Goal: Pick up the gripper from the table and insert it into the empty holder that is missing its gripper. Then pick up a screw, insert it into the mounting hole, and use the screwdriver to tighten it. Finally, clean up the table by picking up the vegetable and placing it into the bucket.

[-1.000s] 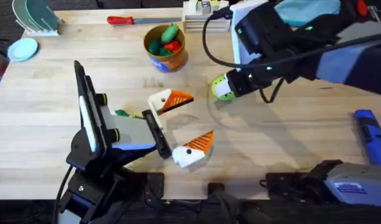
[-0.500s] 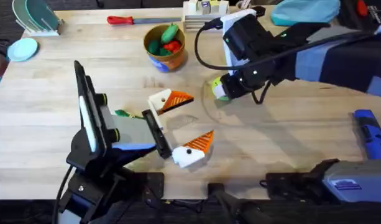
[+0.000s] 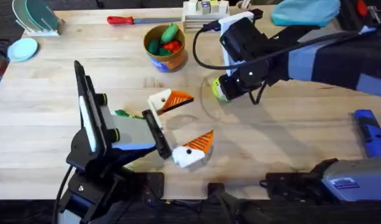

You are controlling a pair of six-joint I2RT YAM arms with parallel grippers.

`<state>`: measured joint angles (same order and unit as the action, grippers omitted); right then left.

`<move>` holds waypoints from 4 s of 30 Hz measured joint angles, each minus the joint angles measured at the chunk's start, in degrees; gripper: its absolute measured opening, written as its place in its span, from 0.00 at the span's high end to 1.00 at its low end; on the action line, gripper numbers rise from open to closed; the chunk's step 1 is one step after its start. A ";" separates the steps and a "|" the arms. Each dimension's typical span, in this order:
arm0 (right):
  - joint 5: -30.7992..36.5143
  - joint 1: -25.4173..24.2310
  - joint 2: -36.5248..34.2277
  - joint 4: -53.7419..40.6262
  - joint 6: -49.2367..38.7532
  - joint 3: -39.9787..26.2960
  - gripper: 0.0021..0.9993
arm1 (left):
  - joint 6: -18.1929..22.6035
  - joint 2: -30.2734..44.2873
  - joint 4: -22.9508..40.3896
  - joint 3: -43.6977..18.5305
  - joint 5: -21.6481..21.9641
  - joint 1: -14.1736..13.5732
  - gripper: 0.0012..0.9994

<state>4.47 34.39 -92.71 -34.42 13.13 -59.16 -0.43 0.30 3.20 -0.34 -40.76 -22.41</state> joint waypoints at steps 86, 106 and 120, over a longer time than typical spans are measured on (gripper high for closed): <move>-4.20 25.81 -5.29 -23.49 3.15 -38.25 1.00 | -3.74 0.22 0.13 0.00 0.01 0.07 0.01; -3.33 23.81 5.98 -33.30 3.15 -39.78 0.01 | -3.48 0.22 0.06 0.00 -0.19 0.04 0.01; 2.89 21.57 30.84 -39.99 8.08 -25.94 0.01 | -3.48 0.22 0.06 0.00 -0.18 0.04 0.10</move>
<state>7.36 55.96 -61.87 -74.42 21.20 -85.09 -3.90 0.51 3.26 -0.34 -40.94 -22.37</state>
